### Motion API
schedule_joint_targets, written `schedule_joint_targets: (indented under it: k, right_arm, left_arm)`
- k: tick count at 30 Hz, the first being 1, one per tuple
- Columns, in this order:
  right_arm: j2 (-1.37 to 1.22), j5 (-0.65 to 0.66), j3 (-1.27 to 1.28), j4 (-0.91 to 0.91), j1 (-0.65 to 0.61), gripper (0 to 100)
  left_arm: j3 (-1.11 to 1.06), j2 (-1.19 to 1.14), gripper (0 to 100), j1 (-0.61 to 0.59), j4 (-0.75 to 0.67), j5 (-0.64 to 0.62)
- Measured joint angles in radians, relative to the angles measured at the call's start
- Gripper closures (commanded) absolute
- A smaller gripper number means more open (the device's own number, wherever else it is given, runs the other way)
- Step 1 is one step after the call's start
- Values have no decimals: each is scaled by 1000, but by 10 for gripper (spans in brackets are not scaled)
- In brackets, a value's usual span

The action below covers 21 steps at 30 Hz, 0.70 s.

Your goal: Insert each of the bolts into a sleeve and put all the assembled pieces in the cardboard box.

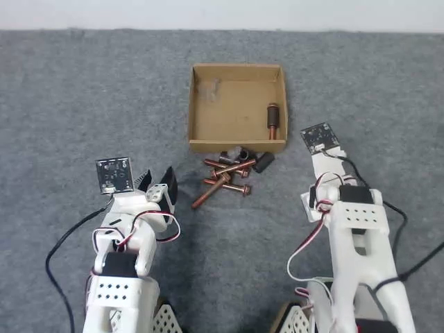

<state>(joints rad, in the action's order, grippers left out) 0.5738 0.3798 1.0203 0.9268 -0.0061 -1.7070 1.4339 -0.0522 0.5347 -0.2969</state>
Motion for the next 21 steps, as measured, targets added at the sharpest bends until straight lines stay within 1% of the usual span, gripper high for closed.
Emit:
schedule_joint_targets:
  k: [5, 10, 15, 21]
  right_arm:
    - [-117, 0, 0, -74, 37, 876]
    - [-218, 0, -15, -92, 91, 876]
    - [-295, 29, -29, -130, 91, 876]
    - [-305, 40, -58, -146, 91, 876]
  left_arm:
    - [0, 0, 844, 0, 0, 0]
    - [0, 0, 844, 0, 0, 0]
    - [0, 0, 844, 0, 0, 0]
    - [0, 0, 844, 0, 0, 0]
